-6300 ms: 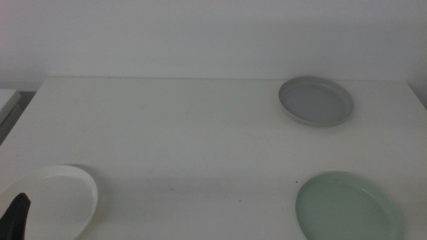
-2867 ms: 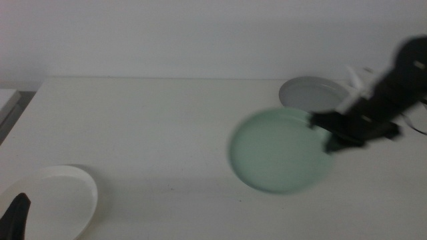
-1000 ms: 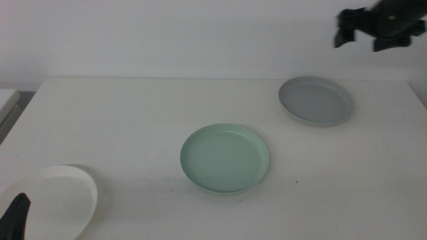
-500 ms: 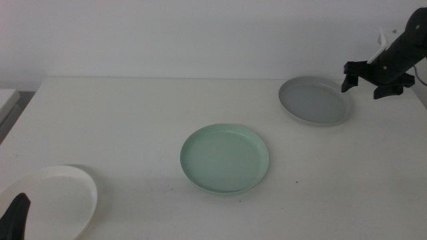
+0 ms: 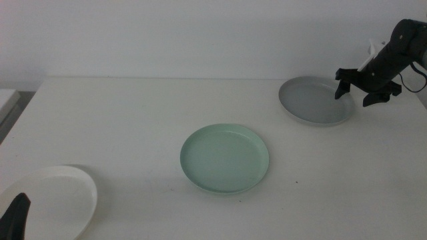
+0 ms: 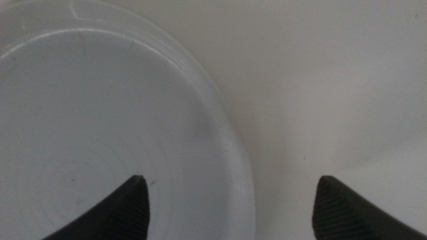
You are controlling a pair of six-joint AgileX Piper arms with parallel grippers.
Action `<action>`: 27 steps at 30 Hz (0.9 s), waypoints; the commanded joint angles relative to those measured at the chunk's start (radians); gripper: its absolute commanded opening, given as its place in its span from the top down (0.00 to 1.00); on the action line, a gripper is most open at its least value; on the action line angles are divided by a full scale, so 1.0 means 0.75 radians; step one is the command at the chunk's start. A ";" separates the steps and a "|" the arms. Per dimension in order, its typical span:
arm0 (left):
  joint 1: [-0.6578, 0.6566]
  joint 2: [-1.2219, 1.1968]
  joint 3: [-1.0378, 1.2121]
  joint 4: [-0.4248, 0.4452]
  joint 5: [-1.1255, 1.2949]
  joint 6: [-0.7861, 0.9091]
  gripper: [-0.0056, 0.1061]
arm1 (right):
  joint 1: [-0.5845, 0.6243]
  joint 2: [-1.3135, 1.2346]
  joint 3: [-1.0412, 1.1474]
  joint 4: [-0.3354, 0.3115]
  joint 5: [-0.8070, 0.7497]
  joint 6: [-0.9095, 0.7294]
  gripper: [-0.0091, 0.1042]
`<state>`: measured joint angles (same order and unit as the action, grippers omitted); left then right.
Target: Stack the three bowls on top of each other.
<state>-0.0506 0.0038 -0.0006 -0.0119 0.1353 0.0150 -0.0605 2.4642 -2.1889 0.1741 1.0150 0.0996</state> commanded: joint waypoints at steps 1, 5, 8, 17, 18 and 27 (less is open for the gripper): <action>0.001 -0.005 0.001 -0.003 -0.017 -0.005 0.11 | -0.012 0.008 -0.011 -0.001 0.001 0.007 0.40; 0.001 -0.005 0.001 -0.003 -0.017 -0.005 0.11 | -0.012 0.019 -0.011 0.006 0.001 0.012 0.48; 0.001 -0.005 0.001 -0.003 -0.017 -0.005 0.11 | -0.012 0.019 -0.011 0.006 -0.011 0.021 0.70; 0.001 -0.005 0.001 -0.003 -0.017 -0.005 0.11 | -0.015 -0.019 -0.022 0.014 0.042 0.004 0.93; 0.001 -0.005 0.001 -0.003 -0.017 -0.005 0.11 | -0.015 -0.043 -0.022 0.022 0.060 -0.014 0.93; 0.001 -0.005 0.001 -0.003 -0.017 -0.005 0.11 | 0.108 -0.416 0.309 0.236 -0.077 -0.236 0.94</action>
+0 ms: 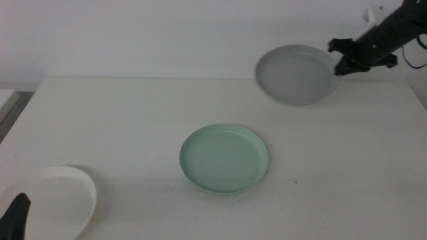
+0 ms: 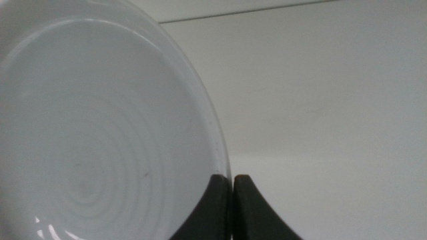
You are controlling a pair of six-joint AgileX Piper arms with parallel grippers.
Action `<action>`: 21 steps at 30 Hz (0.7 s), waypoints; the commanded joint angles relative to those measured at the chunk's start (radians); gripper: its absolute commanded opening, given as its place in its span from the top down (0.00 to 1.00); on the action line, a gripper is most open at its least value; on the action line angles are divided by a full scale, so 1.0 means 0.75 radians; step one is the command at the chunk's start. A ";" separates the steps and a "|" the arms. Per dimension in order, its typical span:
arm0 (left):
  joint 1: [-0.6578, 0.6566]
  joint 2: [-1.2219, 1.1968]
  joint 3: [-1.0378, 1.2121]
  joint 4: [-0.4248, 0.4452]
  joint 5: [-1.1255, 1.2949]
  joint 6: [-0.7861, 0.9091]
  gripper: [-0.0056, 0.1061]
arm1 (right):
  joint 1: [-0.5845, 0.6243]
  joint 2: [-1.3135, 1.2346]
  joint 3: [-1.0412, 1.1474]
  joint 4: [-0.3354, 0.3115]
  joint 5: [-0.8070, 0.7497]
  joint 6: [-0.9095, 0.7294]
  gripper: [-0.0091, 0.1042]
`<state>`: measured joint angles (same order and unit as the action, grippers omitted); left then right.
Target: Stack the three bowls on top of each other.
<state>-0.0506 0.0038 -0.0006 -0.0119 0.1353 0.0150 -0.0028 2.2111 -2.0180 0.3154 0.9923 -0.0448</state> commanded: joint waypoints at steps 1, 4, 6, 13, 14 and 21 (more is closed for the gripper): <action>0.001 -0.005 0.001 -0.003 -0.017 -0.005 0.11 | 0.061 -0.120 0.135 0.053 -0.071 -0.050 0.94; 0.001 -0.005 0.001 -0.003 -0.017 -0.005 0.11 | 0.163 -0.233 0.263 0.047 -0.093 -0.056 0.94; 0.001 -0.005 0.001 -0.003 -0.017 -0.005 0.11 | 0.240 -0.278 0.326 0.035 -0.093 -0.056 0.94; 0.001 -0.005 0.001 -0.003 -0.017 -0.005 0.11 | 0.406 -0.294 0.514 0.029 -0.147 -0.056 0.94; 0.001 -0.005 0.001 -0.003 -0.017 -0.005 0.11 | 0.412 -0.294 0.540 0.029 -0.165 -0.056 0.94; 0.001 -0.005 0.001 -0.003 -0.017 -0.005 0.11 | 0.424 -0.294 0.686 0.057 -0.307 -0.071 0.94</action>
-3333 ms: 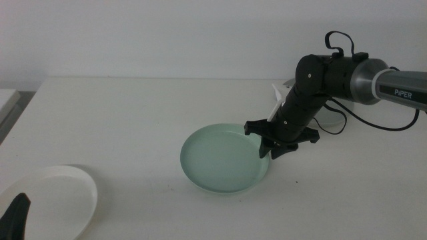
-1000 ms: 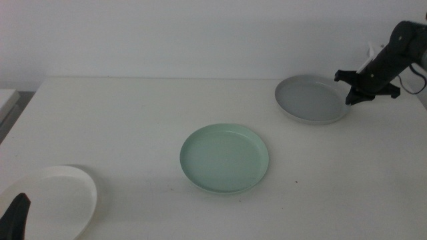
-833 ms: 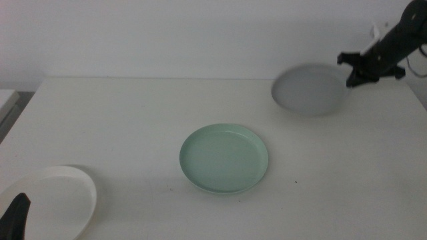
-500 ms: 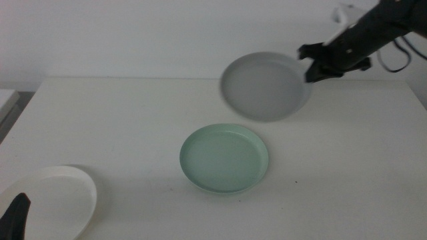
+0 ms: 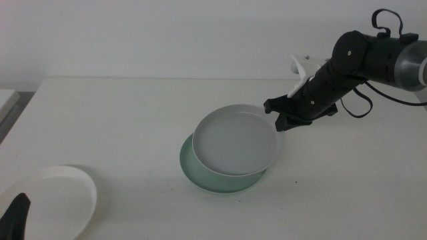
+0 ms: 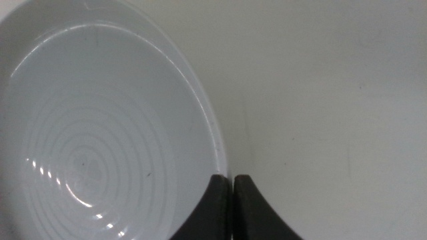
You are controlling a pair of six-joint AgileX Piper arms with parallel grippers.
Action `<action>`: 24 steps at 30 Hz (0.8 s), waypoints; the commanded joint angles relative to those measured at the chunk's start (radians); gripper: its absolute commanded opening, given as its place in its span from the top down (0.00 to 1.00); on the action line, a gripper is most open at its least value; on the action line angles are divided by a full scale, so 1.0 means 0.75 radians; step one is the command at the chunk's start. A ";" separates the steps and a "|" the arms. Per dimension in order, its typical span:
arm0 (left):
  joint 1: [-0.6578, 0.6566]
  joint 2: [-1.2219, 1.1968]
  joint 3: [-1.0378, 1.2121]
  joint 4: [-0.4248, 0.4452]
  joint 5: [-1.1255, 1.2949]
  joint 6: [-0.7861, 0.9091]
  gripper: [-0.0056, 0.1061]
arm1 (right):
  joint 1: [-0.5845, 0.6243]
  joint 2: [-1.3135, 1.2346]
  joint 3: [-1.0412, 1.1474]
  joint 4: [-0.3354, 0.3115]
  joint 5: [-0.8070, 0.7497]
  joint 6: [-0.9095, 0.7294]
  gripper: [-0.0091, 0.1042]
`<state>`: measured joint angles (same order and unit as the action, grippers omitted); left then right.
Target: Stack the three bowls on top of each other.
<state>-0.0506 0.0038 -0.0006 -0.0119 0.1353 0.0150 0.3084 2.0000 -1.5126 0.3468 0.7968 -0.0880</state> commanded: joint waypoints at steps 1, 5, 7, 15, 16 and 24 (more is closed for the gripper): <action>0.001 -0.005 0.001 -0.003 -0.017 -0.005 0.11 | 0.014 -0.012 0.013 0.026 -0.047 -0.023 0.94; 0.001 -0.005 0.001 -0.003 -0.017 -0.005 0.11 | 0.037 -0.012 0.013 0.081 -0.049 -0.061 0.94; 0.001 -0.005 0.001 -0.003 -0.017 -0.005 0.11 | 0.054 -0.012 0.013 0.079 -0.049 -0.064 0.94; 0.001 -0.005 0.001 -0.003 -0.017 -0.005 0.11 | 0.060 0.008 0.013 0.073 -0.080 -0.064 0.94; 0.001 -0.005 0.001 -0.003 -0.017 -0.005 0.11 | 0.060 0.011 0.013 0.073 -0.080 -0.064 0.94; 0.001 -0.005 0.001 -0.003 -0.017 -0.005 0.11 | 0.077 0.028 0.013 0.079 -0.080 -0.098 0.73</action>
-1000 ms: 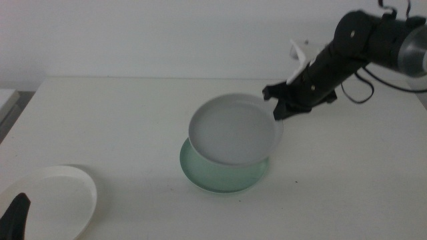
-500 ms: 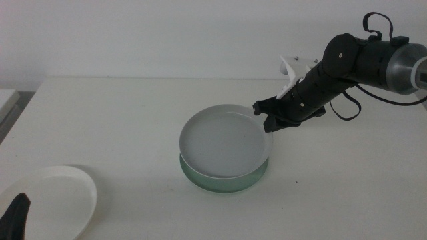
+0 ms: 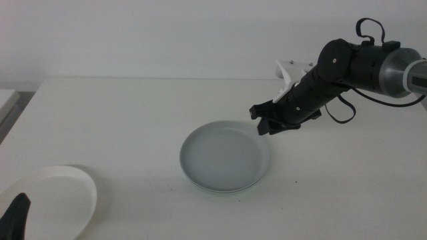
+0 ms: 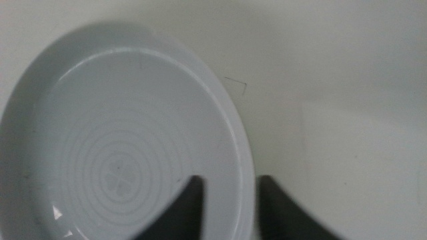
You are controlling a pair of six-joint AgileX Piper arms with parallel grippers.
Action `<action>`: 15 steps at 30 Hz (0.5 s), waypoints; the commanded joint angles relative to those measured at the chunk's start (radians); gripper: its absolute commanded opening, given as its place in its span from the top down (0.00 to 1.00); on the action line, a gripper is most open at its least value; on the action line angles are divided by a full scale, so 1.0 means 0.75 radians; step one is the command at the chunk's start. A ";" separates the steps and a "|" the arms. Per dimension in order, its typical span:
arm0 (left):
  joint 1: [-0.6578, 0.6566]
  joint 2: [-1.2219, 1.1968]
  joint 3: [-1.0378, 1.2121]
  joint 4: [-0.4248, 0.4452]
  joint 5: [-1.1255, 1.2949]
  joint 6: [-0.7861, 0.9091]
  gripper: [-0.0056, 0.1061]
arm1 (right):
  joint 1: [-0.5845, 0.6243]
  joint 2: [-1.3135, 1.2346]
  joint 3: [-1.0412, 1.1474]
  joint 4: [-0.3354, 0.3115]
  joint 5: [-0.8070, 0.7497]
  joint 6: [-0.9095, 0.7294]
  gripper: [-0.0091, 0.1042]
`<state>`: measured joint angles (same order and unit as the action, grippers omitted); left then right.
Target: Stack the three bowls on top of each other.
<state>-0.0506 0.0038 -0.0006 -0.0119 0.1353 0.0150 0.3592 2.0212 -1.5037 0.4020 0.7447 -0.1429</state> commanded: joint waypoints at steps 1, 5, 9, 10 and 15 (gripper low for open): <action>0.001 -0.005 0.001 -0.003 -0.017 -0.005 0.11 | 0.009 -0.003 0.001 0.005 -0.011 -0.033 0.64; 0.001 -0.005 0.001 -0.003 -0.017 -0.005 0.11 | 0.011 -0.027 -0.003 -0.030 0.037 -0.040 0.17; 0.001 -0.005 0.001 -0.003 -0.017 -0.005 0.11 | -0.013 -0.149 -0.023 -0.099 0.139 -0.050 0.11; 0.001 -0.005 0.001 -0.003 -0.017 -0.005 0.11 | -0.024 -0.191 -0.023 -0.102 0.153 -0.050 0.11; 0.001 -0.005 0.001 -0.003 -0.017 -0.005 0.11 | -0.083 -0.550 0.060 -0.157 0.172 -0.062 0.11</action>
<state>-0.0506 0.0038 -0.0006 -0.0119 0.1353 0.0150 0.3102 1.6960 -1.4822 0.3081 0.8635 -0.1716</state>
